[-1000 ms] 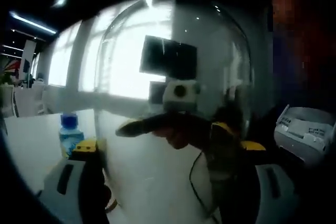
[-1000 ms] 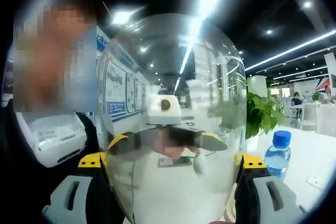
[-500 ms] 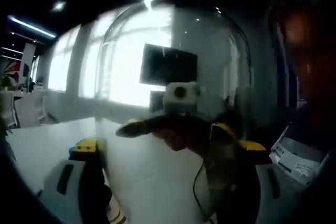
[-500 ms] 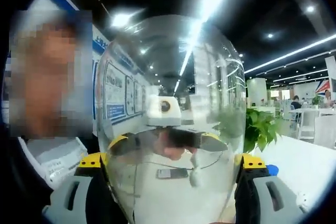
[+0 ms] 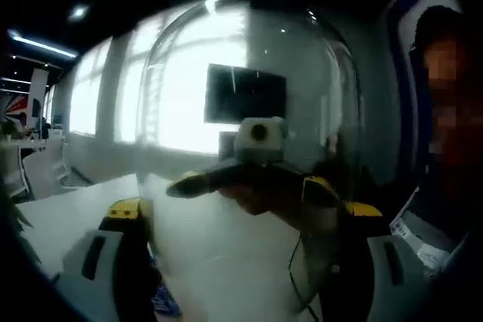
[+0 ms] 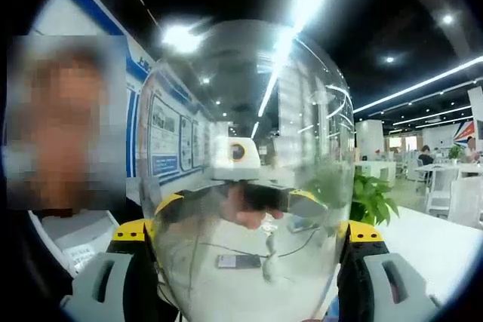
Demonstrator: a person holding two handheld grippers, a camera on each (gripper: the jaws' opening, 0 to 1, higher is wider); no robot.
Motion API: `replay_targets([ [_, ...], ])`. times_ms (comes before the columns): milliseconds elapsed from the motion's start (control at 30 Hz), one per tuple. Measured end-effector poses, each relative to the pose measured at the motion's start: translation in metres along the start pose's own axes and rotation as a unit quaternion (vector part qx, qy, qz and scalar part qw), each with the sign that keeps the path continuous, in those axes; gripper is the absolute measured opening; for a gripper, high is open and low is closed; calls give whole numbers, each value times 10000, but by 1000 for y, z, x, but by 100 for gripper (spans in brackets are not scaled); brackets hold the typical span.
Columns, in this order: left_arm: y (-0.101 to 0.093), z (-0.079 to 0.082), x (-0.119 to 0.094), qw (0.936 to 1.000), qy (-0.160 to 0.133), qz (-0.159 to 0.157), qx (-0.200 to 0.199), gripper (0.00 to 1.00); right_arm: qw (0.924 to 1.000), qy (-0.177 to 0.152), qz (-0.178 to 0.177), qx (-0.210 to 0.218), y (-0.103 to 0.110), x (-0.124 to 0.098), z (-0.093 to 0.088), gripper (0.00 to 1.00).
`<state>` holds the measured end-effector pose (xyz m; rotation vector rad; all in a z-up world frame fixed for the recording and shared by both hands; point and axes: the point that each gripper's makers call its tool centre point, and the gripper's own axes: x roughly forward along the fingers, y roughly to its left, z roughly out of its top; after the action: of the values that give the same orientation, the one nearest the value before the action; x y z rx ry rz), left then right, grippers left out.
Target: Open the cover put in the Mizone put the cover back on
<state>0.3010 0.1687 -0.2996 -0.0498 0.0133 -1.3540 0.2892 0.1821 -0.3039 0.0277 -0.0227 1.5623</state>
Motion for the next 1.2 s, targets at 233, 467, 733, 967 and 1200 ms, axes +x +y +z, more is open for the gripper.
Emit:
replay_targets([
  [233,18,21,6,9999,-72,-4,110,87,9999,15,3,-111,-22,0,22,91],
  [467,33,35,9,9996,-134,10,261,87,9996,17,28,-274,-39,2,35,91],
  [733,64,33,13,9992,-134,41,386,87,9992,-68,56,-377,-70,5,30,91],
  [967,92,11,19,9994,4,88,338,87,9994,-86,97,-313,-97,4,8,91],
  [1200,109,-7,24,9997,14,55,246,87,9997,-125,55,-225,-111,3,-12,91],
])
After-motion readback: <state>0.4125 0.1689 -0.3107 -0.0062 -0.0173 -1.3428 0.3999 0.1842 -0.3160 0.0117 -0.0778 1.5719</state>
